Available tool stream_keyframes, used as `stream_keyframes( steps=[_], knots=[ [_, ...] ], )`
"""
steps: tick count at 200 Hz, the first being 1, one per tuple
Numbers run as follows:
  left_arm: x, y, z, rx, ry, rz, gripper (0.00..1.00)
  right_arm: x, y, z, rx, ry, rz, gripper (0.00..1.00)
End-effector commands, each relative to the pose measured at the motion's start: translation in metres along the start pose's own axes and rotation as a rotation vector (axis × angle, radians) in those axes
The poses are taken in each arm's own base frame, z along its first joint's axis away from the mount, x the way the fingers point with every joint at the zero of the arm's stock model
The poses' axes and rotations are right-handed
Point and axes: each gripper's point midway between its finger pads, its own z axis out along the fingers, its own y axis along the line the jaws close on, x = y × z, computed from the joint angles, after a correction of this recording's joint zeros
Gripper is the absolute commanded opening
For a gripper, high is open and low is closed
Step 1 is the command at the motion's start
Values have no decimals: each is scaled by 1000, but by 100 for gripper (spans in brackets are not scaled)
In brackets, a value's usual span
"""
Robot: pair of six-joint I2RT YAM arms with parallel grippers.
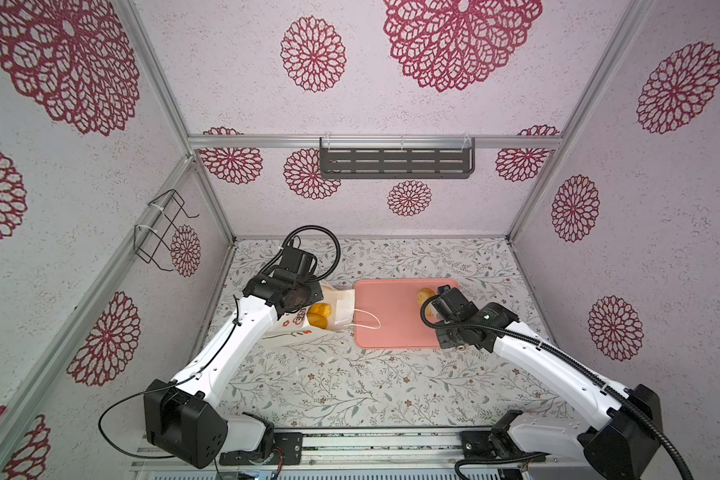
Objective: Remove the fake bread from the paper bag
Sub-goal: 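Pull the bread out of the bag with the right gripper over the tray, then lower the bread onto the pink tray and open the right gripper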
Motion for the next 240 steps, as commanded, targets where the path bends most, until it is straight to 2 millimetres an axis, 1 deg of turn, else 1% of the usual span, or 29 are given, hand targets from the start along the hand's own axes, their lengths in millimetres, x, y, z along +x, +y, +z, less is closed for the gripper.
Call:
stream_keyframes(
  steps=[1,21,63,86,124,147,166,203,240],
  knots=[
    [5,2,-5,1,13,-3,0,-18,11,-6,-59,-54,16,1],
    [6,6,-5,-15,13,4,0,-18,20,-5,-106,-46,19,11],
    [9,8,-2,-23,20,2,0,-13,37,-5,-204,-28,29,24],
    [10,7,-1,-15,25,3,0,-11,43,-6,-239,-22,31,29],
    [13,8,1,-18,37,9,0,-8,47,-5,-259,0,22,33],
    [13,9,0,-19,35,11,0,-7,45,-6,-251,1,23,34],
    [13,9,-1,-18,33,11,0,-7,45,-7,-250,3,24,36],
    [12,9,-3,-20,27,18,0,-11,50,-15,-294,-9,28,42],
    [12,8,-4,-16,28,21,0,-15,61,-25,-368,-25,30,43]
  ],
)
